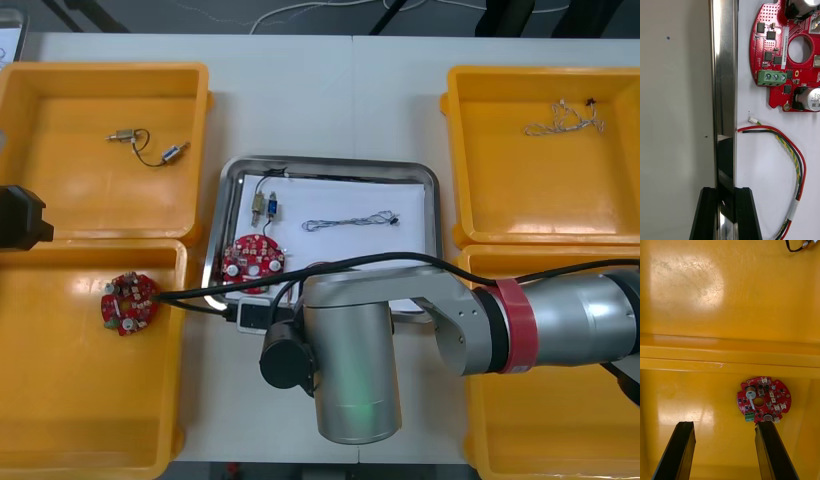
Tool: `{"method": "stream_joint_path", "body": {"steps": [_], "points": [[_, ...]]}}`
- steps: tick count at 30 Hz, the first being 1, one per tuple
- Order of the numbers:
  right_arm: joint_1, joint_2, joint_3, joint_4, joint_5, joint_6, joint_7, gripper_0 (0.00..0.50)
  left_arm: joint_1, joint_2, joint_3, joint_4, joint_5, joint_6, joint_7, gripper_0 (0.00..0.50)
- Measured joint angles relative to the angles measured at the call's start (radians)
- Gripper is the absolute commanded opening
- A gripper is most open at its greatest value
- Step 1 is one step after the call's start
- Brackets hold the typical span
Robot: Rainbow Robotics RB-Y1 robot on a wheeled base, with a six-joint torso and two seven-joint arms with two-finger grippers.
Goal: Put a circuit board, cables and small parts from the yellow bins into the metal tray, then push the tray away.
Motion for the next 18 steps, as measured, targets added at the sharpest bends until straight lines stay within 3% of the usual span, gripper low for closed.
{"method": "stream_joint_path", "body": {"steps": [18], "points": [[-0.098,-0.002,0.000,0.201,0.000,-0.194,0.097,0.000,0.000,0.000,0.000,0.000,0.000,0.000,0.000,0.472]]}}
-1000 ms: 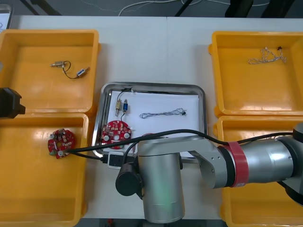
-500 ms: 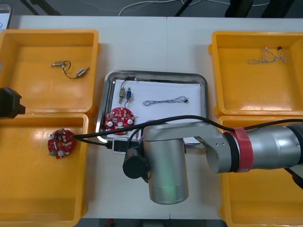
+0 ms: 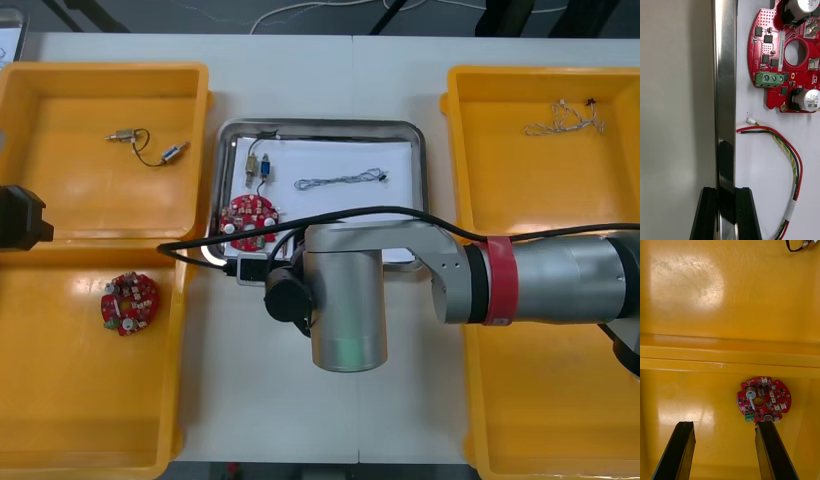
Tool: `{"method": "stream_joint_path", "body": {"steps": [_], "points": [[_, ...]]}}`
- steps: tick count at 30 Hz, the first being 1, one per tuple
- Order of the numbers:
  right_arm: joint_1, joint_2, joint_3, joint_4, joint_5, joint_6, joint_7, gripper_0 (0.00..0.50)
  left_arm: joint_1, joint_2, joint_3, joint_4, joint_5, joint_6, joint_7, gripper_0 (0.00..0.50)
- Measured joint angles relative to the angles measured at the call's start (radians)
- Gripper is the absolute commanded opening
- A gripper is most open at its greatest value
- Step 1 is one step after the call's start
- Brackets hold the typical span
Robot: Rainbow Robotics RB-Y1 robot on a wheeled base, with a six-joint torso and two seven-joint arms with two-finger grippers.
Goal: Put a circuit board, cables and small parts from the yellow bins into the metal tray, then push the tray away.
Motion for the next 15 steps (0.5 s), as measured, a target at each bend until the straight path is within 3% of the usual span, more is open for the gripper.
{"method": "stream_joint_path", "body": {"steps": [6,15], "points": [[-0.027,0.000,0.000,0.053,0.003,-0.021,0.027,0.000,0.000,0.000,0.000,0.000,0.000,0.000,0.000,0.474],[-0.047,0.000,0.000,0.139,0.074,-0.062,0.092,0.000,0.000,0.000,0.000,0.000,0.000,0.000,0.000,0.473]]}}
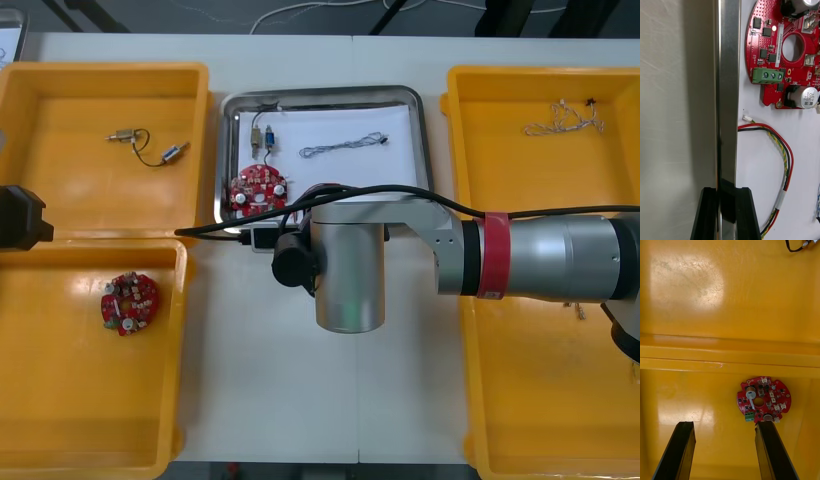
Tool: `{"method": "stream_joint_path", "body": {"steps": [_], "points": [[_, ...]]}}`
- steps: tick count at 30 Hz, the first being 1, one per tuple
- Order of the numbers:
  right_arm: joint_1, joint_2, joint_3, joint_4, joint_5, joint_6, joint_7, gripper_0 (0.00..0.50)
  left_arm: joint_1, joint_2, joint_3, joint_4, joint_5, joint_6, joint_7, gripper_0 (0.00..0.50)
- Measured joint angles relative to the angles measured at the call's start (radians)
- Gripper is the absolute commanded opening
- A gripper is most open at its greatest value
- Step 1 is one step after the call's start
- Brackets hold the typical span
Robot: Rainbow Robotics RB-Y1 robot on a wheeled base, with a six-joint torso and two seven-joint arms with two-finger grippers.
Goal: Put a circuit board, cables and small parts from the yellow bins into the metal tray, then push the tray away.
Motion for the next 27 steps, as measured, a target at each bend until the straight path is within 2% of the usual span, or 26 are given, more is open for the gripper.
{"method": "stream_joint_path", "body": {"steps": [12,17,23,27], "points": [[-0.030,0.003,0.000,0.111,0.068,-0.078,0.029,0.000,0.000,0.000,0.000,0.000,0.000,0.000,0.000,0.474],[-0.032,0.004,0.000,0.163,0.128,-0.136,0.029,0.000,0.000,0.000,0.000,0.000,0.000,0.000,0.000,0.472],[-0.050,0.011,0.000,0.249,0.143,-0.241,0.029,0.000,0.000,0.000,0.000,0.000,0.000,0.000,0.000,0.475],[-0.063,0.031,-0.004,0.299,0.143,-0.258,0.029,0.000,0.000,0.000,0.000,0.000,0.000,0.000,0.000,0.472]]}}
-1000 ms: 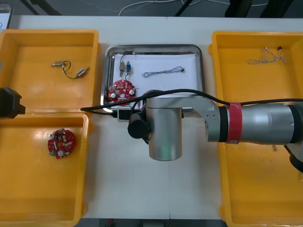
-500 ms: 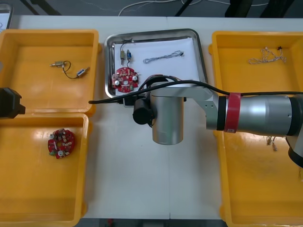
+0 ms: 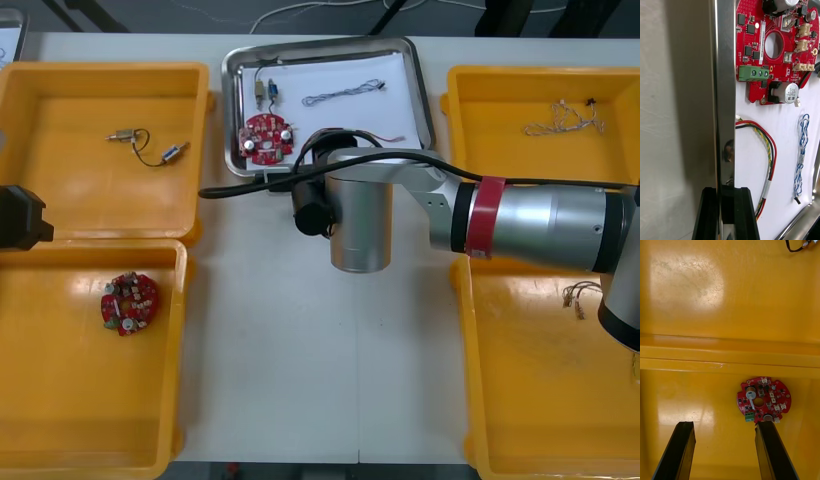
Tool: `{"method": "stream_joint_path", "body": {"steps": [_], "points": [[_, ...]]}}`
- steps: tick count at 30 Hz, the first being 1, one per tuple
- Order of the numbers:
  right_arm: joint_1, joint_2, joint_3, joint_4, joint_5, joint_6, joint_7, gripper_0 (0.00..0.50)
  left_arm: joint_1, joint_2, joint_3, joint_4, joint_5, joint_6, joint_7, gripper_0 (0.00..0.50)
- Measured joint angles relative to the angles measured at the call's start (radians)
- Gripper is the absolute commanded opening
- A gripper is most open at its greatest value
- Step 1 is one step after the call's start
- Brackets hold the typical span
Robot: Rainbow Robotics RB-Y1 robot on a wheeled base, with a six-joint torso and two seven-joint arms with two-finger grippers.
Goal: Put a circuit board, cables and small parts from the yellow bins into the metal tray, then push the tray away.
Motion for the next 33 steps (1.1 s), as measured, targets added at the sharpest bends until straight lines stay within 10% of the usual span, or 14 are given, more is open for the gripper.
{"method": "stream_joint_path", "body": {"steps": [10,16,33], "points": [[-0.005,0.037,-0.029,0.075,0.001,-0.032,0.000,0.000,0.000,0.000,0.000,0.000,0.000,0.000,0.000,0.474],[-0.006,0.038,-0.030,0.083,0.000,-0.048,0.000,0.489,0.000,0.000,0.000,0.000,0.000,0.000,0.000,0.472],[-0.010,0.027,-0.056,-0.021,-0.078,0.073,0.027,0.500,0.000,0.000,0.000,0.000,0.000,0.000,0.000,0.472]]}}
